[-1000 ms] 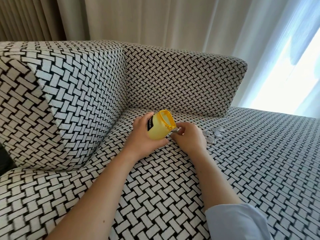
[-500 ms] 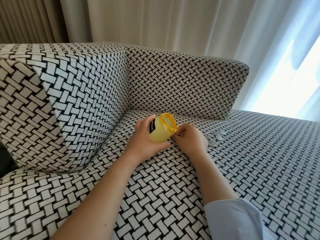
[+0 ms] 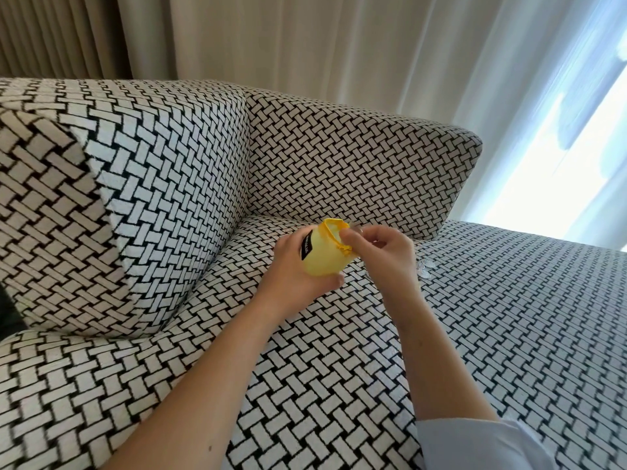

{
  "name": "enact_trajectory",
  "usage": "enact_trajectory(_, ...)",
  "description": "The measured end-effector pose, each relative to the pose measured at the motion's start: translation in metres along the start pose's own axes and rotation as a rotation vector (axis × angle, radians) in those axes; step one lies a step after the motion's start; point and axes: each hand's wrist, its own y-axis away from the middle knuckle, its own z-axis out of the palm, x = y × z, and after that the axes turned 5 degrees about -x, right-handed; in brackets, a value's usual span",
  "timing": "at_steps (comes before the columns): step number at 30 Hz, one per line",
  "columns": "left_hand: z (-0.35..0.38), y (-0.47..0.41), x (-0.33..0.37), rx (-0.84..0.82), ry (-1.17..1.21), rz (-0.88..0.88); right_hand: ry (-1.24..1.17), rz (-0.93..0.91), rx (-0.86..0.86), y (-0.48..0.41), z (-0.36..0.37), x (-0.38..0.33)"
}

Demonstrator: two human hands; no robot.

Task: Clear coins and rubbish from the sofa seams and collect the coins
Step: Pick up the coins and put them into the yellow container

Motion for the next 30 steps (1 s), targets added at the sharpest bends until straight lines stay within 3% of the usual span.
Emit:
enact_trajectory(4, 0.015, 0.005, 0.005, -0.051, 0.019, 0.013, -0.09, -0.023, 0.087, 0.005, -0.014, 0.009)
enact_trajectory(8, 0.024, 0.011, 0.003, -0.021, -0.038, 0.0, 0.26, 0.003, 0.207, 0.006, -0.037, 0.041)
enact_trajectory(10, 0.027, 0.013, 0.004, 0.011, -0.073, 0.01, 0.434, 0.041, 0.173, 0.007, -0.043, 0.056)
enact_trajectory(13, 0.033, 0.012, 0.007, 0.055, -0.137, -0.011, 0.497, 0.055, 0.095, 0.005, -0.045, 0.065)
enact_trajectory(21, 0.064, -0.006, 0.016, 0.216, -0.236, -0.095, 1.034, 0.104, -0.283, -0.019, -0.05, 0.06)
enact_trajectory(26, 0.067, -0.015, 0.01, 0.229, -0.251, -0.086, 1.122, 0.096, -0.466, -0.029, -0.052, 0.051)
enact_trajectory(30, 0.064, -0.017, 0.006, 0.199, -0.243, -0.062, 1.083, 0.095, -0.418, -0.029, -0.053, 0.05)
